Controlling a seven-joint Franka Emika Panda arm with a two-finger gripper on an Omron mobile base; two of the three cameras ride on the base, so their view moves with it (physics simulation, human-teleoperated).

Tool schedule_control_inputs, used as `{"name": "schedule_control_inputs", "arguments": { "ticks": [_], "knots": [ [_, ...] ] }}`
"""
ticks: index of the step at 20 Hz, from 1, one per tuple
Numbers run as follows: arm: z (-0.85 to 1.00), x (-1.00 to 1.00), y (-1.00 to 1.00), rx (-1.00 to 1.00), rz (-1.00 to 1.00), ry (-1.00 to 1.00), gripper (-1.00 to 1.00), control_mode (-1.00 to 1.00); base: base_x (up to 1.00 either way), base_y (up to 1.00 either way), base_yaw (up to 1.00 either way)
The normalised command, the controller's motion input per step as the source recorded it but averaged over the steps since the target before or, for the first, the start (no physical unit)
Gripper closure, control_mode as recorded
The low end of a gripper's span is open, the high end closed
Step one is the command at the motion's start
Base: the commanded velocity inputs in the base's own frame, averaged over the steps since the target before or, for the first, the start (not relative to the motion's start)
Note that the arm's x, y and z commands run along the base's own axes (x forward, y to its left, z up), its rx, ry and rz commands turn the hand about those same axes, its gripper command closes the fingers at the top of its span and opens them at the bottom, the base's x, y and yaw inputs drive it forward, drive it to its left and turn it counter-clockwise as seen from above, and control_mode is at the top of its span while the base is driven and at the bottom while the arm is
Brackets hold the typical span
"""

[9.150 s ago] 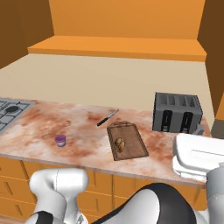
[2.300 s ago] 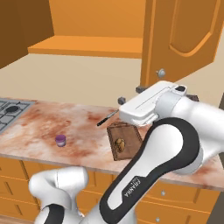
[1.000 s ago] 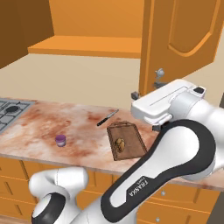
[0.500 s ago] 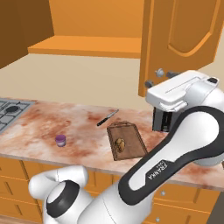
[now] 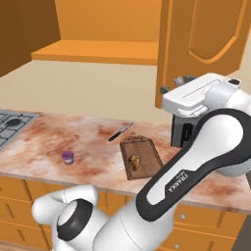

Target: Pick the bread, place it on the cutting board, pick the jam, place it on the counter, and close the cabinet.

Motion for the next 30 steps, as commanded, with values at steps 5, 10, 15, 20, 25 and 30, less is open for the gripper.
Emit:
{"name": "schedule_control_inputs", "arguments": {
  "ticks": [5,10,15,20,25,30],
  "knots": [
    [0.00,0.16,0.08,0.00,-0.02,0.00,-1.00,-1.00,0.00,0.00,0.00],
    [0.00,0.19,0.06,0.00,-0.01,0.00,-1.00,-1.00,0.00,0.00,0.00],
    [0.00,0.23,0.12,0.00,-0.03,0.00,-1.00,-1.00,0.00,0.00,0.00],
    [0.00,0.23,0.16,0.00,-0.03,0.00,-1.00,-1.00,0.00,0.00,0.00],
    [0.00,0.25,0.23,0.00,-0.05,0.00,-1.00,-1.00,0.00,0.00,0.00],
    [0.00,0.25,0.26,0.00,-0.07,0.00,-1.00,-1.00,0.00,0.00,0.00]
  ]
}}
